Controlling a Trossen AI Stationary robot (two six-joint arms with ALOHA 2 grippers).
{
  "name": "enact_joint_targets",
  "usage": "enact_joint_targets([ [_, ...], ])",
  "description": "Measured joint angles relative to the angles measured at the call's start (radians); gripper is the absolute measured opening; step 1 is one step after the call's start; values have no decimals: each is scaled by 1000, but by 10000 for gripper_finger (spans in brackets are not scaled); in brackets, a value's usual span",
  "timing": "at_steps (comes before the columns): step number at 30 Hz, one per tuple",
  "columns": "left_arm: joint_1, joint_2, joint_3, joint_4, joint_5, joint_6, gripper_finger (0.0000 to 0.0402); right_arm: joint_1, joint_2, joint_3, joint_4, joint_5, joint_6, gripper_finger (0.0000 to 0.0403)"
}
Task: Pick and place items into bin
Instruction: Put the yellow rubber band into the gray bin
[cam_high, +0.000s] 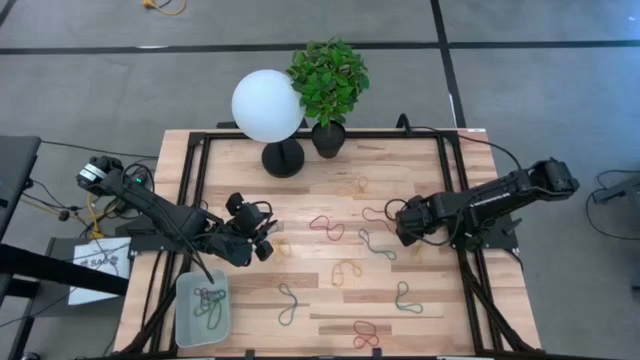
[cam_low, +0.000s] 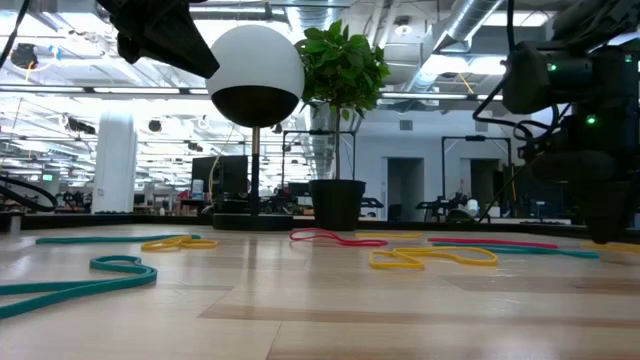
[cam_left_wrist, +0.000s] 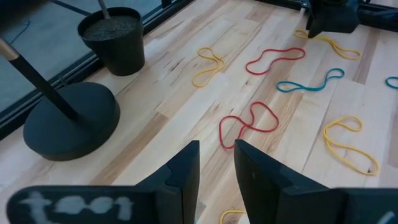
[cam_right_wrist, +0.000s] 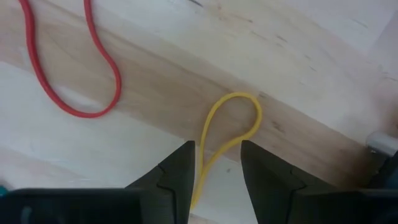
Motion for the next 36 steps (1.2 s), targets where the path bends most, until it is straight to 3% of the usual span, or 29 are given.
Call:
enact_joint_targets([
  [15, 0, 0, 0, 0, 0, 0, 91, 90, 0, 0, 3, 45, 82, 124],
  [36, 0, 0, 0, -1, 1, 0, 91, 91, 0, 0, 11, 30, 56, 124],
])
